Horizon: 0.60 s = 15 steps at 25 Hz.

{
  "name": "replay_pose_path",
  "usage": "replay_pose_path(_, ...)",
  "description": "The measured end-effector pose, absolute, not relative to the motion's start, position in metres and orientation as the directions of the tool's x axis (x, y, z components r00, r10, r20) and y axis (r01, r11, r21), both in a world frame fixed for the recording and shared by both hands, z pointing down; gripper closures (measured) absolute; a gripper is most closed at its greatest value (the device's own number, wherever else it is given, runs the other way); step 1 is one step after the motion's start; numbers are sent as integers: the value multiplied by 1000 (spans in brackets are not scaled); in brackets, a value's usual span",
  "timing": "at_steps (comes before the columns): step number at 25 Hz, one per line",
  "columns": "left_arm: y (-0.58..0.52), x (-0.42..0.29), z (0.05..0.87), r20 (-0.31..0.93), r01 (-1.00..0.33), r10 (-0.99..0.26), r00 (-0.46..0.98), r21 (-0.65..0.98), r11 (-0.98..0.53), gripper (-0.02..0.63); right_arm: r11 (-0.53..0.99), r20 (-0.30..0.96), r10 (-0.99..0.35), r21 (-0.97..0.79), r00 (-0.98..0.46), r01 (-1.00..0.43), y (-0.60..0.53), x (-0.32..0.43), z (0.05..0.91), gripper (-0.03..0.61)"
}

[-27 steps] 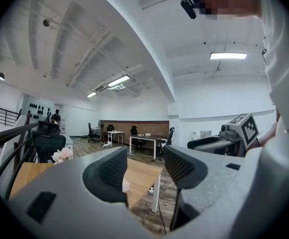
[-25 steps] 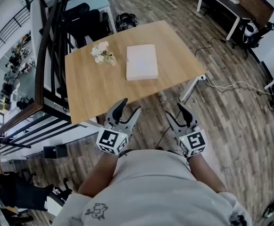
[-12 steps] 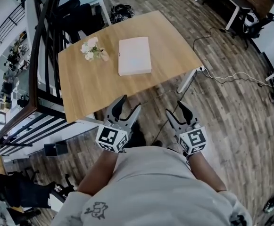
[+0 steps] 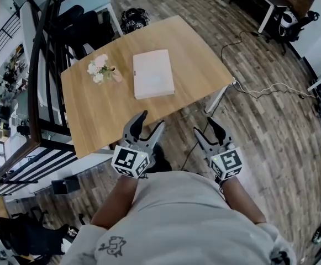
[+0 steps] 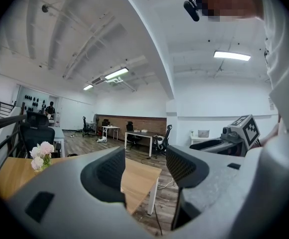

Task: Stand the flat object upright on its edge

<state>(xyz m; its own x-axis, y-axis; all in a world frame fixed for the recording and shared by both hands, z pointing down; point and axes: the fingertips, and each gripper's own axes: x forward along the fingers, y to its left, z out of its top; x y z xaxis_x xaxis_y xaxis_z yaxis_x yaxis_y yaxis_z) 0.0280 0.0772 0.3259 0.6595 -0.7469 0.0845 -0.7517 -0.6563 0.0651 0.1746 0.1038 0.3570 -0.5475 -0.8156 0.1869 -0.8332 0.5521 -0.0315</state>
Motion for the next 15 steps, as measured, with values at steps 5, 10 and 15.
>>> replay_pose_path(5,32,-5,324,83,-762,-757,648,63,-645,367,564,186,-809,-22,-558,-825,60,144,354,333)
replay_pose_path(10,-13,-43,323,87,-767,-762,641,67,-638,367,560,182,-812,-28,-555,-828,11,112,352,333)
replay_pose_path(15,-51,-84,322,86,-762,-757,648,70,-644,362,553,192,-816,-18,-546,-833,-26,76,348,331)
